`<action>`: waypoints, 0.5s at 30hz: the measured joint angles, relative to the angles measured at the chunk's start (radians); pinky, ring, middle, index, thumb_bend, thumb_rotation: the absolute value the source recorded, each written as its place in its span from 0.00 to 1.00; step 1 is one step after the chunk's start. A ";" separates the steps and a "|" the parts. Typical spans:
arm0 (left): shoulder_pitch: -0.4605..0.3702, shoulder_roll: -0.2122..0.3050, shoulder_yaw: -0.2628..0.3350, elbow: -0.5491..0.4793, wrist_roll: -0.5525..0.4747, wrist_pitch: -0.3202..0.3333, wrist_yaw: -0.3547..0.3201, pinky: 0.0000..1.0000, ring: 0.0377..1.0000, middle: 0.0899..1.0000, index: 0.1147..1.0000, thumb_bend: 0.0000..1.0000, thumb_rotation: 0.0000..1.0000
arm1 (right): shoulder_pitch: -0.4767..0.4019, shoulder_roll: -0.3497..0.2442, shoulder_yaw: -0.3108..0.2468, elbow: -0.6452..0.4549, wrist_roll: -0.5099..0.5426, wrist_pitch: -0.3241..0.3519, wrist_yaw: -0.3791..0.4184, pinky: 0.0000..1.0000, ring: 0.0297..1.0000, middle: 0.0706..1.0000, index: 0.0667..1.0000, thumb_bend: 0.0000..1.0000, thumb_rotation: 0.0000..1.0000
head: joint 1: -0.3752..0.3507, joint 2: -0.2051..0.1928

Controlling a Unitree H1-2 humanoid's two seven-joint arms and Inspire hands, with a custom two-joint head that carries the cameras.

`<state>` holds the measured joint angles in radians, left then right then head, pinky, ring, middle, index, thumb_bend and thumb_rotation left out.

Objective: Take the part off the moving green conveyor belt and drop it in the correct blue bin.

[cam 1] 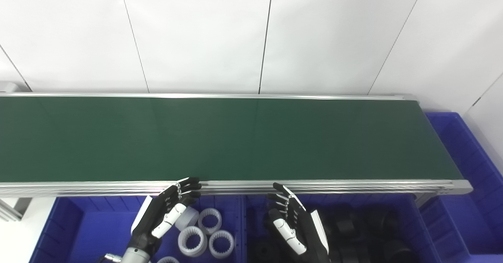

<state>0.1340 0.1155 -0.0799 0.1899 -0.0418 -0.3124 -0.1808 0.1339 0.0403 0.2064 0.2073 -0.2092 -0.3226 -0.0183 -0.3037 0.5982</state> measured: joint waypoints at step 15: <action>0.011 -0.034 -0.018 -0.114 0.015 0.089 0.009 0.68 0.70 0.74 0.74 0.71 0.67 | 0.023 -0.038 -0.011 -0.125 0.057 0.049 0.038 0.67 0.74 0.78 0.87 0.62 0.76 | 0.086 0.087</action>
<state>0.1448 0.0819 -0.0976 0.0761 -0.0273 -0.2239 -0.1718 0.1574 0.0023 0.1949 0.0828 -0.1520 -0.2732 0.0194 -0.2178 0.6857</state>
